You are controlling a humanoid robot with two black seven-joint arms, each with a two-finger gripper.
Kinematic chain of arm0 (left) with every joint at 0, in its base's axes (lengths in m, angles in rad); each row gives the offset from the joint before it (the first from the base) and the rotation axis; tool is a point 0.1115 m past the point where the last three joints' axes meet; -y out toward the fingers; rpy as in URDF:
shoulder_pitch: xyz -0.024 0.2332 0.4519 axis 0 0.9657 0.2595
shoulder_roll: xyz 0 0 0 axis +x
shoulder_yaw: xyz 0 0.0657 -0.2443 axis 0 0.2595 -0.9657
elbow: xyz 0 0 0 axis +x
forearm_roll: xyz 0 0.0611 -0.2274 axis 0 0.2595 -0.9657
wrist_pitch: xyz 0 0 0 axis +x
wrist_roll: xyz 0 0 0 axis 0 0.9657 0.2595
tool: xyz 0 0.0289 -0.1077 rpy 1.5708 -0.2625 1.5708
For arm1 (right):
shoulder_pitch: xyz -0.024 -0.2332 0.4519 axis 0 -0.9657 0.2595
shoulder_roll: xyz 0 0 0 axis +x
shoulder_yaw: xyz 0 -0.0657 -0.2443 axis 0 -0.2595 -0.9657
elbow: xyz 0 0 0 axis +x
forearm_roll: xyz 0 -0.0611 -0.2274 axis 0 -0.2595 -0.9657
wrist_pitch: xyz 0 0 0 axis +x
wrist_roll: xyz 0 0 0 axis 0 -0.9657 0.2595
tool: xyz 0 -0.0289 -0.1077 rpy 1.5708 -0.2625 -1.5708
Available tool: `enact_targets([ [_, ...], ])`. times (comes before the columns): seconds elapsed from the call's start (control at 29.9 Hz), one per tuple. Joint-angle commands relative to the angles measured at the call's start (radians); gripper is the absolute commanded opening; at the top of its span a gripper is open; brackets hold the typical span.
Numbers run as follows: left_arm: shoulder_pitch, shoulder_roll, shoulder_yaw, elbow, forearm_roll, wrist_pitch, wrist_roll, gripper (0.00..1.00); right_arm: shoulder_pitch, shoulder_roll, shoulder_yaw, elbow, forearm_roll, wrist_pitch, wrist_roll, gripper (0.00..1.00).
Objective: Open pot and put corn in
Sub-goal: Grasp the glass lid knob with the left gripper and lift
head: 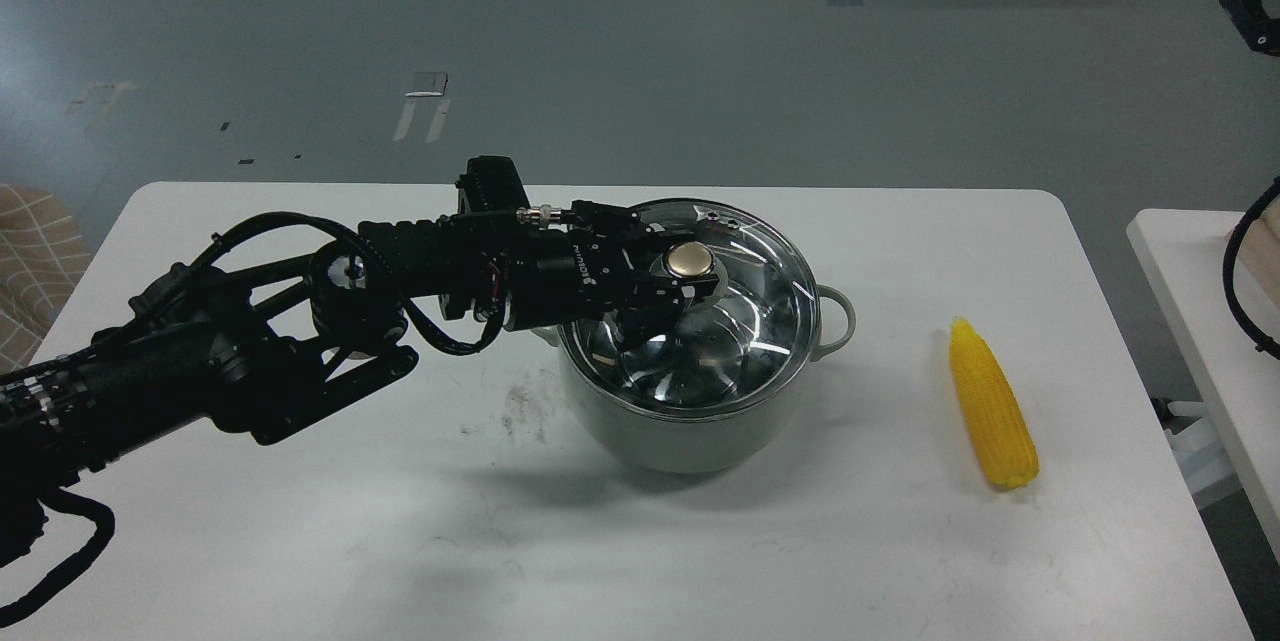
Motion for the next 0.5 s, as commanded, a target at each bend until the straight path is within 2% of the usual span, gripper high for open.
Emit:
enact_targets([
  [0.0, 0.002, 0.0, 0.0, 0.0, -0.002, 0.0, -0.011, 0.27, 0.0, 0.0, 0.0, 0.0, 0.0, 0.0, 0.0, 1.0],
  [0.13, -0.002, -0.002, -0.001, -0.008, -0.002, 0.0, -0.014, 0.17, 0.001, 0.0, 0.0, 0.0, 0.0, 0.0, 0.0, 1.0],
  [0.3, -0.021, 0.015, -0.018, -0.029, -0.012, 0.0, -0.014, 0.17, 0.001, 0.0, 0.0, 0.0, 0.0, 0.0, 0.0, 1.0],
  [0.47, -0.072, 0.089, -0.024, -0.08, -0.066, 0.0, -0.014, 0.17, 0.001, 0.0, 0.0, 0.0, 0.0, 0.0, 0.0, 1.0],
])
